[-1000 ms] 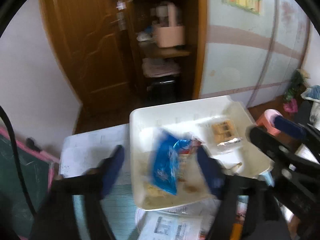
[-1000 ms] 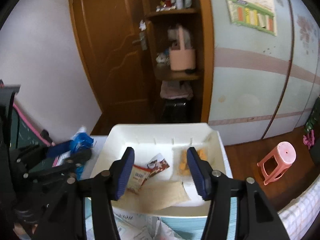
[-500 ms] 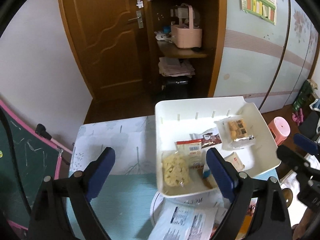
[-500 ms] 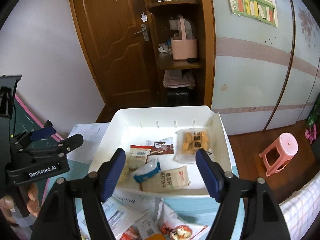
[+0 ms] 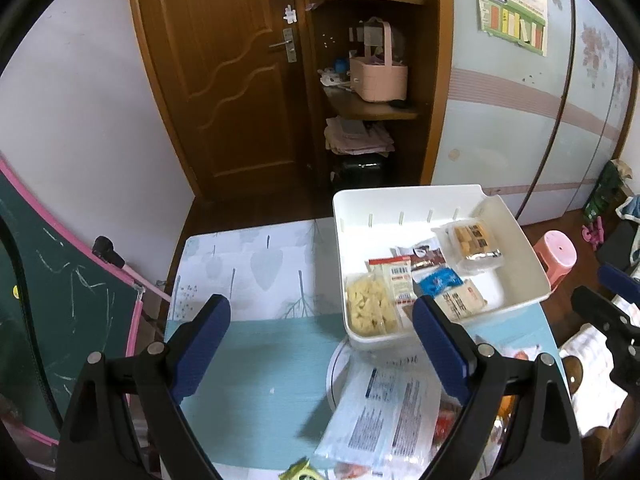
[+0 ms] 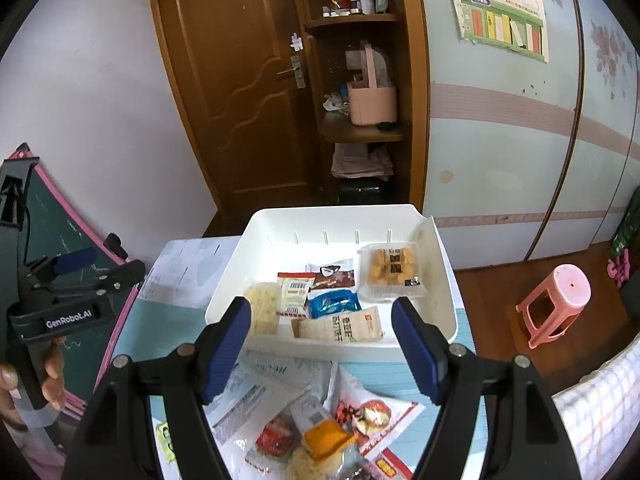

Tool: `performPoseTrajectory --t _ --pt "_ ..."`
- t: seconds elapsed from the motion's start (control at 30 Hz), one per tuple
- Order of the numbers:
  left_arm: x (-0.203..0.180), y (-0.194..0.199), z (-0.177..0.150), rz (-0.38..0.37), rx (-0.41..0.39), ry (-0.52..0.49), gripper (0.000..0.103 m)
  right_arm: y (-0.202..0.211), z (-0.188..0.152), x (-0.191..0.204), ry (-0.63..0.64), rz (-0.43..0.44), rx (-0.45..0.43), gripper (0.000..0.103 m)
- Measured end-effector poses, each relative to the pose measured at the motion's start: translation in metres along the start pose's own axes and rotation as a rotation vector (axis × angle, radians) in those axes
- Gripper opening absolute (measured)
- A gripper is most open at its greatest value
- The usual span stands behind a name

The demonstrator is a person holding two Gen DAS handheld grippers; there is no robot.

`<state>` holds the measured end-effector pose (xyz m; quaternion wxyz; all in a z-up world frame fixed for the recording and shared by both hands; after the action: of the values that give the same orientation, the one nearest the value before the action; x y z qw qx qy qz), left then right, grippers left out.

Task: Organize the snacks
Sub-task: 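Move both tools back toward the remaining snacks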

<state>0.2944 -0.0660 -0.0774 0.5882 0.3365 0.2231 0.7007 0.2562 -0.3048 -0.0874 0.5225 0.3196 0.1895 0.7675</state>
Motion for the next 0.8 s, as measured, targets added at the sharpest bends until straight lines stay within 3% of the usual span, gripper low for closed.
performPoseTrajectory --t 0.8 --pt "0.031 0.039 -0.118 -0.077 0.041 -0.022 0.092 0.043 -0.084 0.050 0.036 0.087 0.018 0.073"
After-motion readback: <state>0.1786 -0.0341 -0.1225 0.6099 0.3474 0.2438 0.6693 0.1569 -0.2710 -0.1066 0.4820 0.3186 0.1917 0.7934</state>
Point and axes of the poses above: each gripper's, at about its wrist camera, not at the fingertips, and y roughly against the way its jaws point, x to its left, z to its top, the point moved 8 cm from there along -y, roughly the way its jaws point, and after that the axes turned 12 degrees about z, right-handed, at the moved point
